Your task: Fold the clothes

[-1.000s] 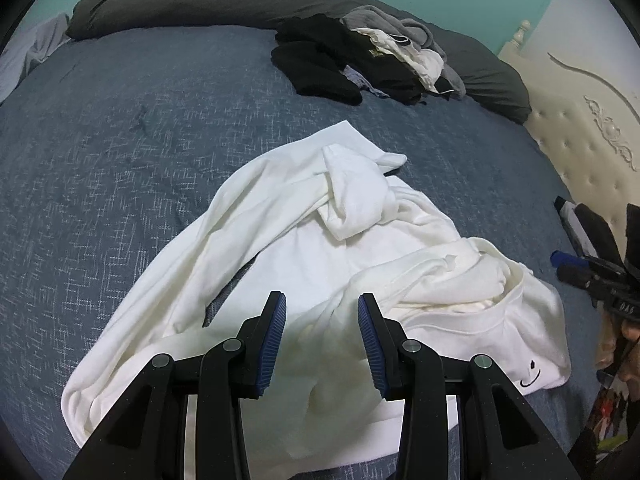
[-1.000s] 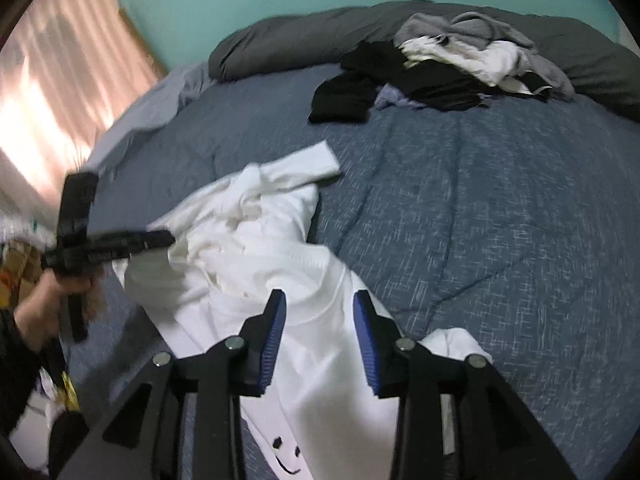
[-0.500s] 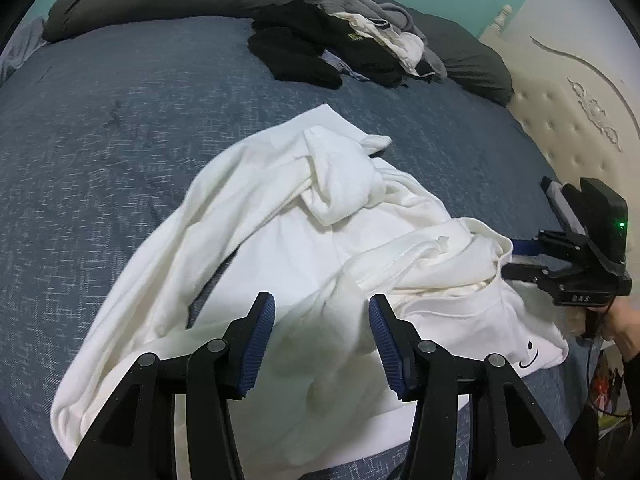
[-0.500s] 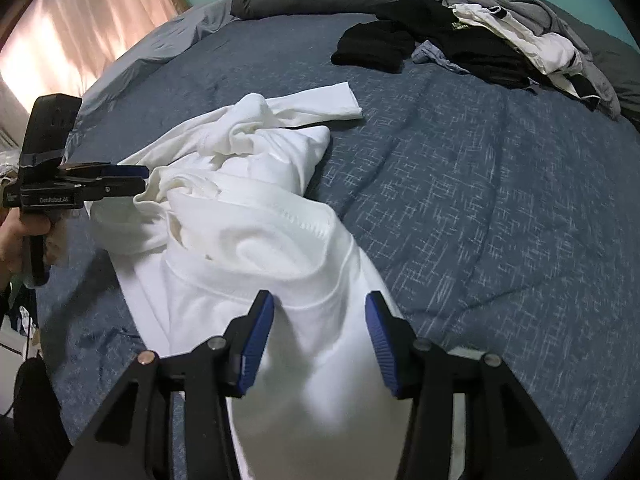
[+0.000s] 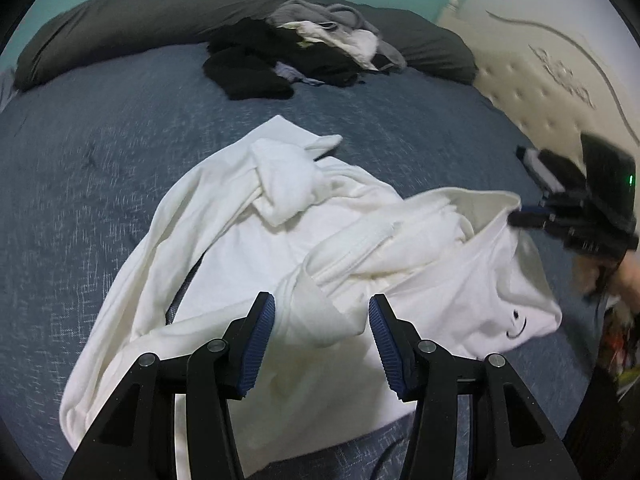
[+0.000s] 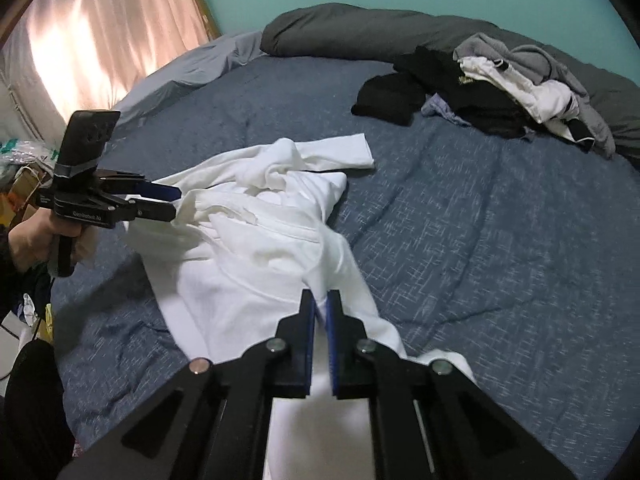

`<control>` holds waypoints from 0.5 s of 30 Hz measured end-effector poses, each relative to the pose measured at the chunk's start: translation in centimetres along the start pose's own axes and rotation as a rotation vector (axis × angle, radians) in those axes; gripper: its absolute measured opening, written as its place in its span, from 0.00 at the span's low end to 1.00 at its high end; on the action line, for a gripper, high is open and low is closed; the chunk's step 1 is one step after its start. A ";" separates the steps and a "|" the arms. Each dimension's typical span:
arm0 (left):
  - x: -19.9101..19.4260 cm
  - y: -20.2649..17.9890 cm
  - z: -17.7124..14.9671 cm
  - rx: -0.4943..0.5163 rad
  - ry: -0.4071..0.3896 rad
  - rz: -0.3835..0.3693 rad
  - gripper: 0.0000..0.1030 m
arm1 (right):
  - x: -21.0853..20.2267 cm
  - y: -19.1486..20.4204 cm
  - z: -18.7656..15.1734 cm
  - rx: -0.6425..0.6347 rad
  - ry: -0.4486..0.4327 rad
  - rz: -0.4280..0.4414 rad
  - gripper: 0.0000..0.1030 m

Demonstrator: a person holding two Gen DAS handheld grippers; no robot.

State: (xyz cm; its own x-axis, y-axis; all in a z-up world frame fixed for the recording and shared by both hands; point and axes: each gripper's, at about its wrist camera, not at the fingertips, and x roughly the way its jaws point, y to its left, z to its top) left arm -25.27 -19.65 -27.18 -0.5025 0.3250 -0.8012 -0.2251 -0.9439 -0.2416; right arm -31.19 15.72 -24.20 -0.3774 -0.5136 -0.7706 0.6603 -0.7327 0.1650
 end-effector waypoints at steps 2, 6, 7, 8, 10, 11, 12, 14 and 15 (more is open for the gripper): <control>0.2 -0.3 -0.1 0.016 0.011 0.012 0.52 | -0.4 -0.2 -0.3 0.003 0.006 -0.006 0.05; 0.3 -0.7 -0.4 0.025 0.008 0.006 0.52 | -0.8 -0.6 -1.0 0.020 0.010 -0.006 0.05; 0.3 -0.8 -0.5 0.033 0.005 0.006 0.52 | -0.8 -0.8 -1.2 0.025 0.011 -0.005 0.05; 0.4 -0.8 -0.5 0.043 0.010 0.022 0.52 | -0.8 -0.9 -1.3 0.028 0.013 -0.005 0.05; 0.6 -0.7 -0.5 0.051 0.020 0.031 0.52 | -0.5 -1.0 -1.5 0.034 0.016 -0.005 0.05; 0.9 -0.6 -0.5 0.051 0.026 0.031 0.52 | -0.4 -1.2 -1.5 0.040 0.017 -0.003 0.05; 1.1 -0.4 -0.4 0.051 0.028 0.038 0.52 | -0.3 -1.3 -1.5 0.045 0.016 -0.003 0.05; 1.6 -0.2 -0.3 0.049 0.033 0.042 0.52 | 0.0 -1.4 -1.5 0.052 0.016 -0.001 0.05; 1.9 -0.1 -0.2 0.046 0.033 0.044 0.52 | 0.1 -1.3 -1.6 0.053 0.017 0.001 0.05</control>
State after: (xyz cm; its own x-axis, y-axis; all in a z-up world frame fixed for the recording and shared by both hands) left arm -26.04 -18.92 -28.72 -0.4853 0.2801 -0.8283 -0.2422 -0.9533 -0.1805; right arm -31.07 17.35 -25.44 -0.3658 -0.5069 -0.7805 0.6249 -0.7553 0.1976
